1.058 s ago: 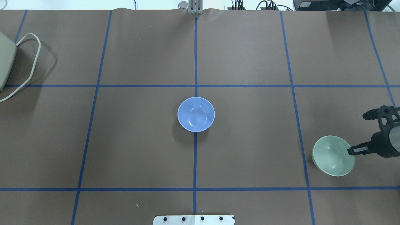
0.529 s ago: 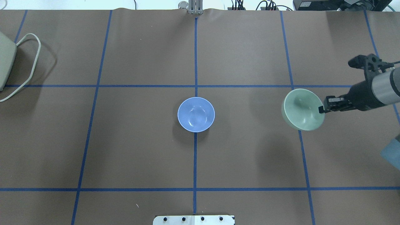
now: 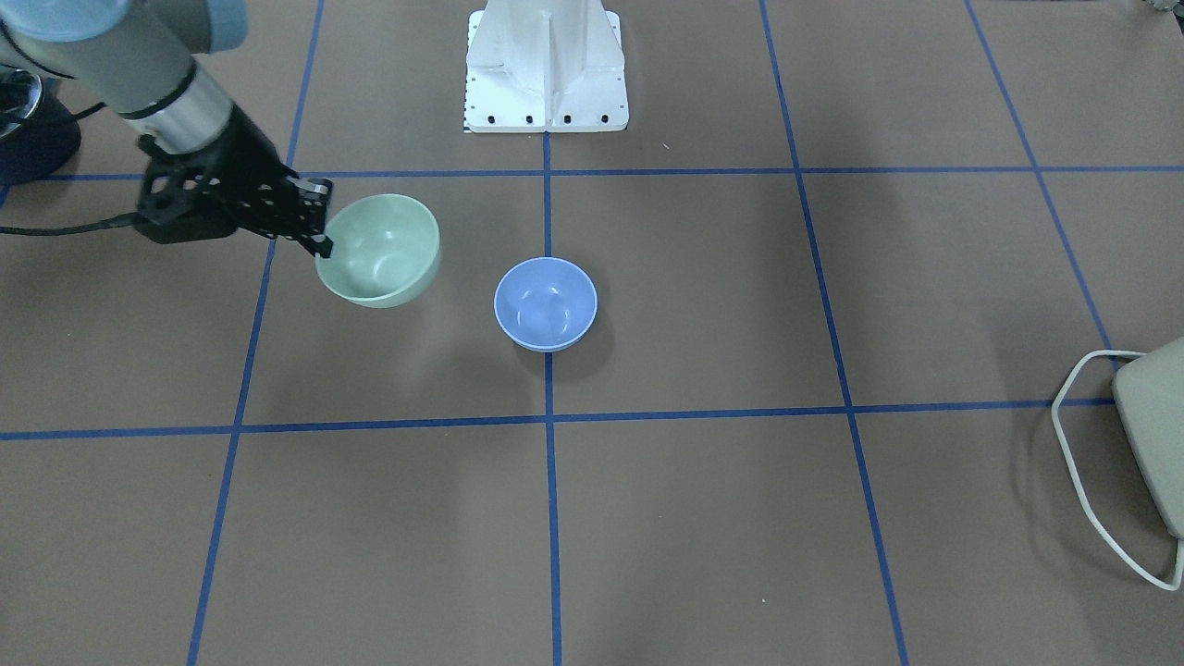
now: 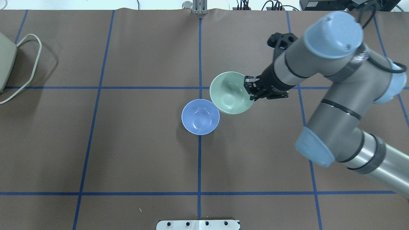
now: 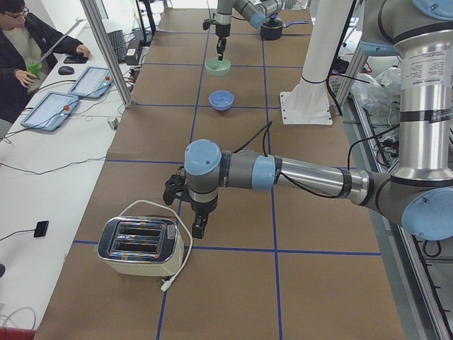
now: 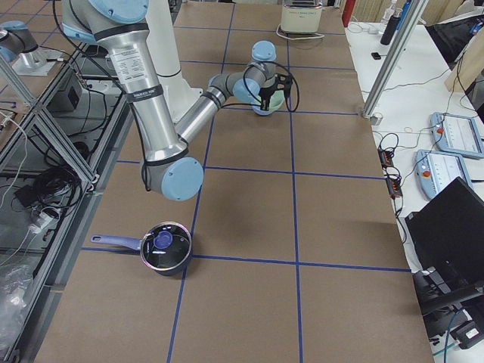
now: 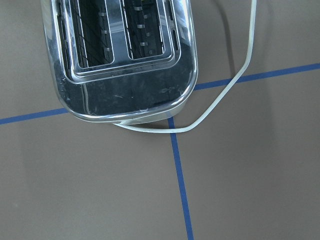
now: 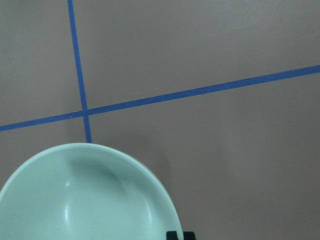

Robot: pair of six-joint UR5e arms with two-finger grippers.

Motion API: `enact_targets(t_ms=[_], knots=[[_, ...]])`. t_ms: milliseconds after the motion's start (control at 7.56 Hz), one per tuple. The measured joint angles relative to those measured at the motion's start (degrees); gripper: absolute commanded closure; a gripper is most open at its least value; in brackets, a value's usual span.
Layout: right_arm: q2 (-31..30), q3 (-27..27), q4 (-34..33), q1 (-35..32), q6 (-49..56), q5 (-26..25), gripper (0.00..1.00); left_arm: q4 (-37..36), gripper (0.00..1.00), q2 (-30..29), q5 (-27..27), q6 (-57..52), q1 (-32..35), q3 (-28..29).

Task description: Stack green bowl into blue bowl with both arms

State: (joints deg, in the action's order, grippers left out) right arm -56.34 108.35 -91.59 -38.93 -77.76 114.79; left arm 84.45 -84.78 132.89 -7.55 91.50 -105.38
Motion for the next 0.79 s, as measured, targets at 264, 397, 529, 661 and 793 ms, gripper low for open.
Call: enact_targets(t_ms=[264, 397, 529, 661, 793], knots=[[6.01, -6.68, -1.82, 4.83, -2.3, -5.4, 1.0, 0.02, 0.01, 0.35, 0.0, -0.04, -0.01, 0.18], [6.89, -8.74, -1.7, 6.41, -2.29, -6.42, 1.0, 0.02, 0.01, 0.44, -0.02, -0.03, -0.01, 0.24], [7.16, -10.57, -0.54, 7.48, -2.14, -7.15, 1.0, 0.02, 0.01, 0.46, -0.04, -0.02, -0.03, 0.32], [7.15, -12.36, 1.35, 8.09, -2.01, -7.65, 1.0, 0.02, 0.01, 0.49, -0.02, -0.01, -0.06, 0.43], [6.97, -13.5, 2.66, 8.52, -1.93, -7.89, 1.0, 0.02, 0.01, 0.49, -0.01, -0.01, -0.08, 0.55]])
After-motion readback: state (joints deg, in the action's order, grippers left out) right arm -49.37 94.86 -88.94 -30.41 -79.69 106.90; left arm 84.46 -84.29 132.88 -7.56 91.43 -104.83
